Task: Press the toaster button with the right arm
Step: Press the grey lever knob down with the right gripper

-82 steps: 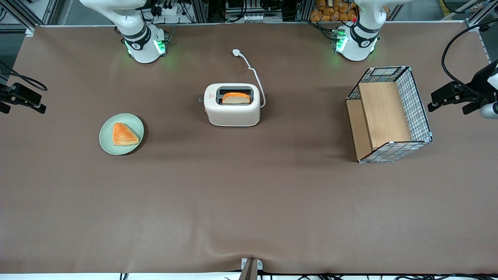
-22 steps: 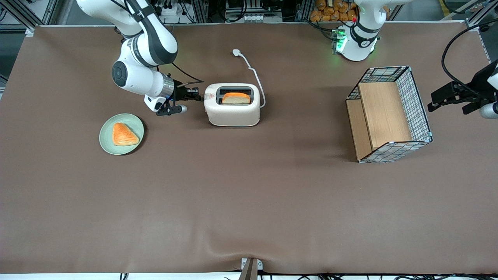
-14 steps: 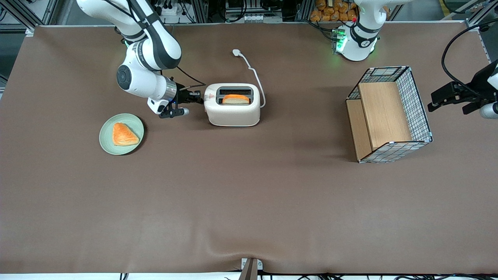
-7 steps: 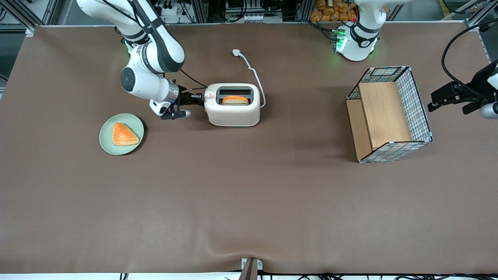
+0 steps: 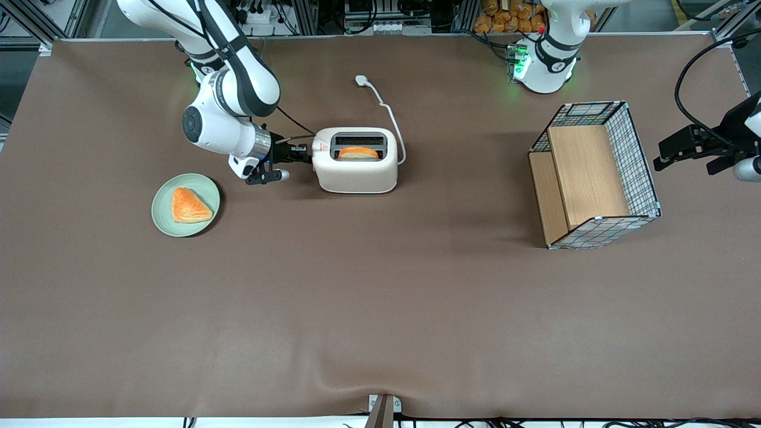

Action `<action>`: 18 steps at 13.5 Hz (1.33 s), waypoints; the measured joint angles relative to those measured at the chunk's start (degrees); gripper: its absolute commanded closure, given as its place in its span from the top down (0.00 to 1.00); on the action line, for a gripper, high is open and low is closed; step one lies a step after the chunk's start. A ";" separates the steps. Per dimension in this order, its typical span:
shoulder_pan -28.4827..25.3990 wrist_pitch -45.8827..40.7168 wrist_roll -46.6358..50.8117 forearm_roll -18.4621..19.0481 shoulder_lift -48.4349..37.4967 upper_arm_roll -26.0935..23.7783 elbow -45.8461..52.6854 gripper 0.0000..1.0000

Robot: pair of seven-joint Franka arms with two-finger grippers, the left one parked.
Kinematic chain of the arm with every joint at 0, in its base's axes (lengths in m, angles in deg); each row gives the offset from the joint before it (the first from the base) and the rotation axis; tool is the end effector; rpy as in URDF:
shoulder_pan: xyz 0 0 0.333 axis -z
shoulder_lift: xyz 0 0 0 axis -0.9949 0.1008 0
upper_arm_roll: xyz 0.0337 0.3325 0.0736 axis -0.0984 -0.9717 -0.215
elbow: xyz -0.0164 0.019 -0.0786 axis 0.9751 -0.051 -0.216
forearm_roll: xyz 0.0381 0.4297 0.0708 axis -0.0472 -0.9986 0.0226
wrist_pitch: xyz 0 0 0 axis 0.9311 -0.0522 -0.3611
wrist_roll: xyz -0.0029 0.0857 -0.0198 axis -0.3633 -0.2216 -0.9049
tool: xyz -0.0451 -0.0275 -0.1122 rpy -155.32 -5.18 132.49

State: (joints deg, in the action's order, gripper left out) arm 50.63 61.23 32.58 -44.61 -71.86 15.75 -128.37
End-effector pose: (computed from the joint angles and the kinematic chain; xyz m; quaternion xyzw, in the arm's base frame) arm 0.4109 0.2574 0.2107 -0.9613 0.0147 0.1158 0.2495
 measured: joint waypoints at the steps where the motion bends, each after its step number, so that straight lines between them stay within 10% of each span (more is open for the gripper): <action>1: 0.00 0.01 -0.07 -0.08 0.00 0.00 0.00 0.00; 18: -0.01 0.06 -1.50 -0.78 0.02 -0.02 0.09 0.00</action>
State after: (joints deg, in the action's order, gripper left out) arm 50.62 61.28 31.07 -45.39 -71.84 15.73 -128.29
